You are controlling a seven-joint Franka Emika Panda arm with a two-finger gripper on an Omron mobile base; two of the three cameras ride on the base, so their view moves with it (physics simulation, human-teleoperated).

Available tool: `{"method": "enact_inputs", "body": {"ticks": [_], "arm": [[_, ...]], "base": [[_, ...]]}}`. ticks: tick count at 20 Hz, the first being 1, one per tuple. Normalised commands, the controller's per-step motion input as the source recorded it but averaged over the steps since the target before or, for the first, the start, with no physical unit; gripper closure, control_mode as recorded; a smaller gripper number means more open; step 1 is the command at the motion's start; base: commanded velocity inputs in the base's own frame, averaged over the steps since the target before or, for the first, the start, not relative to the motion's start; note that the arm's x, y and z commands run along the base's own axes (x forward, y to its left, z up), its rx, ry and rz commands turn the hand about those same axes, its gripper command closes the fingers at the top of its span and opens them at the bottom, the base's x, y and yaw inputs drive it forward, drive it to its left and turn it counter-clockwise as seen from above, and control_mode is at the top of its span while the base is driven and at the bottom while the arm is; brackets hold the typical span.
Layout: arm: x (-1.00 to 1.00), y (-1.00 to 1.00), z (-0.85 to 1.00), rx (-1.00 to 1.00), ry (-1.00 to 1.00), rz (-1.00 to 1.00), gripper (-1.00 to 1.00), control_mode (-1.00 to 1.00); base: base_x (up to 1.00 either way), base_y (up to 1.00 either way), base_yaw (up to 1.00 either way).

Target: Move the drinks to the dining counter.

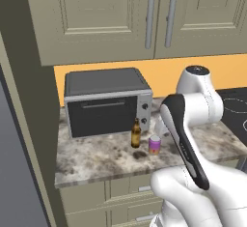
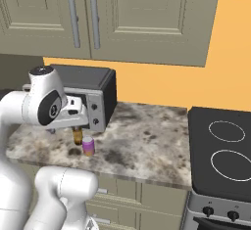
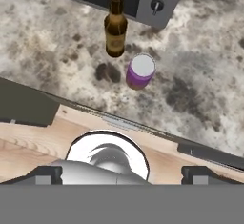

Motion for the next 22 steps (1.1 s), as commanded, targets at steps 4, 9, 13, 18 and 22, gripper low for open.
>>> {"method": "enact_inputs", "body": {"ticks": [4, 9, 13, 18, 22], "arm": [[0.07, 0.0, -0.23, 0.0, 0.05, 0.08, -1.0, -1.0], [0.13, 0.0, -0.13, 0.0, 0.02, 0.06, -1.0, -1.0], [0.19, 0.0, -0.07, 0.0, 0.0, 0.01, -1.0, -1.0], [0.31, 0.0, -0.1, 0.0, 0.0, 0.0, -1.0, -1.0], [0.34, 0.0, -0.07, 0.0, 0.0, 0.0, -1.0, -1.0]], "base": [[0.0, 0.0, 0.0], [0.0, 0.0, 0.0], [0.0, 0.0, 0.0], [0.0, 0.0, 0.0], [0.0, 0.0, 0.0]]}}
